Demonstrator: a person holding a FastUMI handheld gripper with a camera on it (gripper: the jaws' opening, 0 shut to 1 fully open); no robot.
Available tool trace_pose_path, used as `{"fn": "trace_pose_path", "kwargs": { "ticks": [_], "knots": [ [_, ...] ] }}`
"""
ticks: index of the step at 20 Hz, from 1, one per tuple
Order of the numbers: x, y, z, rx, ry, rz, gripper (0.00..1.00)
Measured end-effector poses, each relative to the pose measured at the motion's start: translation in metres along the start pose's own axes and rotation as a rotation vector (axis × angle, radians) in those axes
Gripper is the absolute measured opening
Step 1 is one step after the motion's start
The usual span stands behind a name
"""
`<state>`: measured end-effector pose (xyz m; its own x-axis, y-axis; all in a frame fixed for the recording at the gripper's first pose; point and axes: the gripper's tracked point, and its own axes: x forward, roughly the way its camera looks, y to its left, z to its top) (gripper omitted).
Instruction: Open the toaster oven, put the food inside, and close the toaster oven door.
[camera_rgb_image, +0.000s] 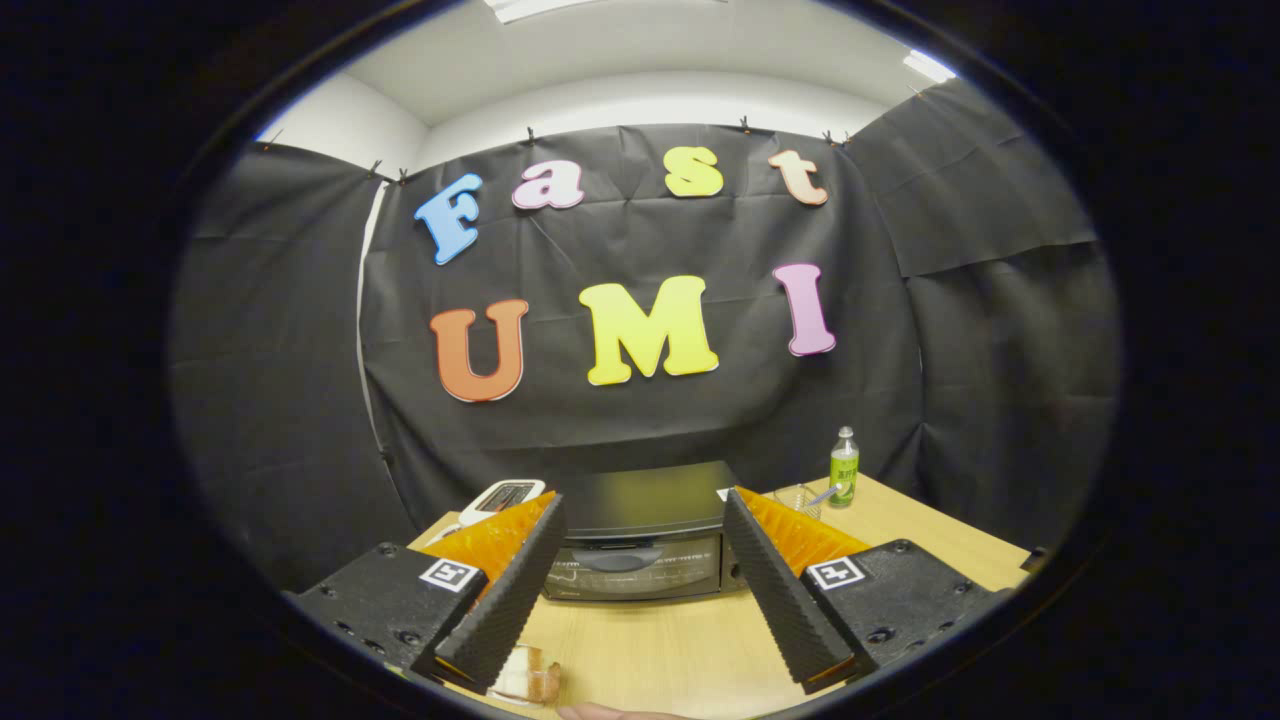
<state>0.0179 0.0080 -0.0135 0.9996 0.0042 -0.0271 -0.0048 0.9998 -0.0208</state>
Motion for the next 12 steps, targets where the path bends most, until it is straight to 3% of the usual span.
{"fn": "trace_pose_path", "kwargs": {
  "ticks": [7, 12],
  "knots": [
    [0.034, 0.003, -0.022, 0.025, 0.059, 0.013, 1.00],
    [0.097, 0.002, -0.049, -0.011, 0.133, -0.002, 1.00]
  ]
}}
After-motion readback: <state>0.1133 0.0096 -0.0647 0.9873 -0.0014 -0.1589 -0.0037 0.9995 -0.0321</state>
